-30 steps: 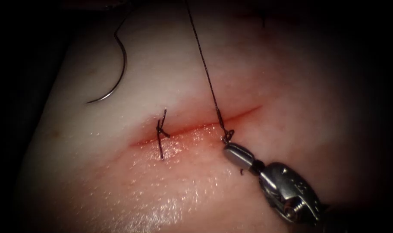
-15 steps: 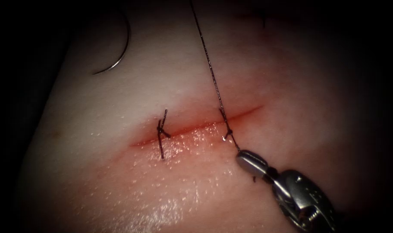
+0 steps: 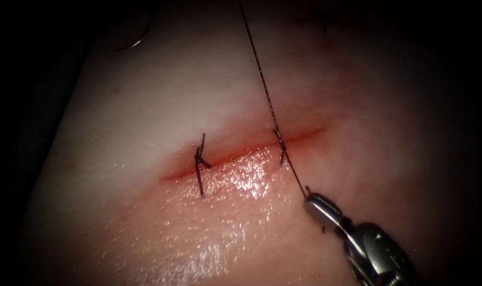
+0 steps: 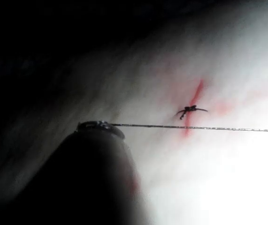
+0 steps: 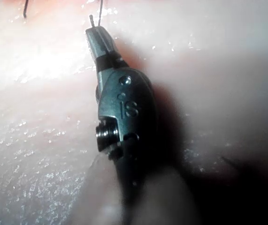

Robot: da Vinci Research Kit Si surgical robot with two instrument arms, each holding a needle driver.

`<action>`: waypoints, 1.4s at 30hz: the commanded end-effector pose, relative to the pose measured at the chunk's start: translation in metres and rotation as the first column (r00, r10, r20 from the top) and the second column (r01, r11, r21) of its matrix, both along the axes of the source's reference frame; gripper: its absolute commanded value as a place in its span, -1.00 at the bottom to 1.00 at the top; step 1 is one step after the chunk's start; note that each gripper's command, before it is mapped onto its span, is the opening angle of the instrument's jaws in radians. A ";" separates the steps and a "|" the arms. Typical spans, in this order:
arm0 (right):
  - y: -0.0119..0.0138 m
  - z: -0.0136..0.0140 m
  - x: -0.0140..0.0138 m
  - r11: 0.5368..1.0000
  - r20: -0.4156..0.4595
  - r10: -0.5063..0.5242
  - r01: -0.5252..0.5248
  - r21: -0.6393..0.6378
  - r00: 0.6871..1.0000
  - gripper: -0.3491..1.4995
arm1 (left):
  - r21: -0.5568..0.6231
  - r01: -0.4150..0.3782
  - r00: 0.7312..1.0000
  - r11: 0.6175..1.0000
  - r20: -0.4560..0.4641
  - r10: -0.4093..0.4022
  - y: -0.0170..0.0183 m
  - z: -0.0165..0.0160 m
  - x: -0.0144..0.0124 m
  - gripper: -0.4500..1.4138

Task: Wound Closure
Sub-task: Pull downward with right hand and upward with left hand on suture to tighten, then loop suture one time, clockwise, around right grasper

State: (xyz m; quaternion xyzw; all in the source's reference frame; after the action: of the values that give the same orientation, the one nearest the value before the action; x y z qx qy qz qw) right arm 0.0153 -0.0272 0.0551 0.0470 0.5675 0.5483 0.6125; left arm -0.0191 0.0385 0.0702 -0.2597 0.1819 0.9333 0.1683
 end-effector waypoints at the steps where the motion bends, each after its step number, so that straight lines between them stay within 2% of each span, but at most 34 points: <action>1: -0.0005 0.0004 0.0011 1.000 -0.006 -0.001 0.001 -0.002 1.000 -1.00 | -0.008 0.004 1.000 1.000 -0.010 -0.004 0.0010 0.0006 -0.0003 -1.00; 5: -0.0007 0.0001 0.0017 1.000 -0.008 -0.008 0.008 -0.001 1.000 -1.00 | -0.032 0.003 0.999 0.999 -0.042 -0.005 -0.0002 0.0018 0.0000 -1.00; 10: -0.0011 0.0002 0.0026 0.999 0.002 -0.034 0.034 0.006 0.999 -1.00 | -0.048 -0.044 0.994 0.998 -0.099 0.039 -0.0020 0.0041 0.0003 -1.00; 14: -0.0021 0.0007 0.0024 0.999 0.018 -0.049 0.049 0.004 0.999 -1.00 | -0.064 -0.068 0.992 0.996 -0.114 0.061 -0.0009 0.0053 0.0008 -1.00; 19: -0.0033 0.0018 0.0024 0.998 0.040 -0.056 0.056 0.003 0.998 -1.00 | -0.093 -0.068 0.989 0.993 -0.137 0.054 0.0000 0.0057 0.0010 -1.00; 25: -0.0038 0.0019 0.0024 0.998 0.049 -0.065 0.064 0.008 0.997 -1.00 | -0.109 -0.068 0.987 0.992 -0.152 0.051 -0.0002 0.0064 0.0012 -1.00; 31: -0.0045 0.0022 0.0025 0.997 0.062 -0.077 0.076 0.013 0.995 -1.00 | -0.116 -0.068 0.984 0.991 -0.169 0.048 0.0014 0.0070 0.0022 -1.00; 34: -0.0044 0.0022 0.0026 0.997 0.059 -0.072 0.072 0.010 0.996 -1.00 | -0.124 -0.073 0.983 0.990 -0.174 0.051 0.0010 0.0072 0.0022 -1.00; 38: -0.0037 0.0019 0.0028 0.999 0.038 -0.036 0.036 -0.012 0.999 -1.00 | -0.121 -0.061 0.990 0.991 -0.136 0.044 -0.0011 0.0068 0.0016 -1.00; 40: -0.0029 0.0018 0.0028 1.000 0.048 0.009 -0.008 -0.023 0.999 0.03 | -0.106 -0.065 0.993 0.992 -0.101 0.054 -0.0026 0.0062 0.0011 -1.00; 41: -0.0023 0.0017 0.0027 0.998 0.052 0.020 -0.017 -0.056 0.998 0.29 | -0.098 -0.065 0.995 0.993 -0.088 0.057 -0.0034 0.0058 0.0008 -1.00; 42: -0.0019 0.0016 0.0026 0.997 0.047 0.029 -0.025 -0.073 0.998 0.34 | -0.091 -0.071 0.995 0.993 -0.074 0.064 -0.0043 0.0052 0.0004 -1.00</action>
State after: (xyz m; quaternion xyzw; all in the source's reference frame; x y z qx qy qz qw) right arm 0.0172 -0.0289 0.0561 0.0020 0.5744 0.5360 0.6187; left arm -0.0185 0.0326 0.0748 -0.2427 0.2166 0.9383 0.1177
